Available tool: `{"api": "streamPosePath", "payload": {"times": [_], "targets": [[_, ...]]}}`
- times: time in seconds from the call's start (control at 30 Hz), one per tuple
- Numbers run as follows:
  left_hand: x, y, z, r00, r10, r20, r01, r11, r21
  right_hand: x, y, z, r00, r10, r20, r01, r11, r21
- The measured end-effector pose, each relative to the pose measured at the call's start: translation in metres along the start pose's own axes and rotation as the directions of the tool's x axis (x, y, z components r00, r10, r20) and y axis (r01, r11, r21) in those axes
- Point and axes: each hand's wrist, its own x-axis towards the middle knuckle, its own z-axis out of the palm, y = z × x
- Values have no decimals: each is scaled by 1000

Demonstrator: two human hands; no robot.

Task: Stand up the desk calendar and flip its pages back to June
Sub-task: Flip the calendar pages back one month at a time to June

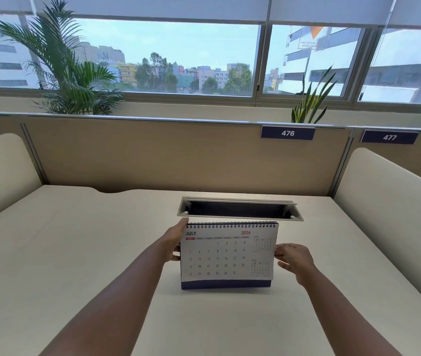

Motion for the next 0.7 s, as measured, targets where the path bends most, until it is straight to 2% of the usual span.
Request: {"api": "streamPosePath", "payload": {"times": [0.23,0.5,0.63,0.7], "targets": [[-1,0,0,1000,-3,2,3,1000,12,-6,1,-4,998,-62,-14,60,992,-116],[-2,2,1,1000,-3,1,3,1000,19,-8,2,-4,995,-89,-36,83,989,-125],[-3,2,1,1000,-4,3,4,1000,23,-10,2,-3,989,-131,-71,113,972,-208],[-3,2,1,1000,-6,2,6,1000,26,-8,2,-3,989,-142,-36,130,965,-229]]}}
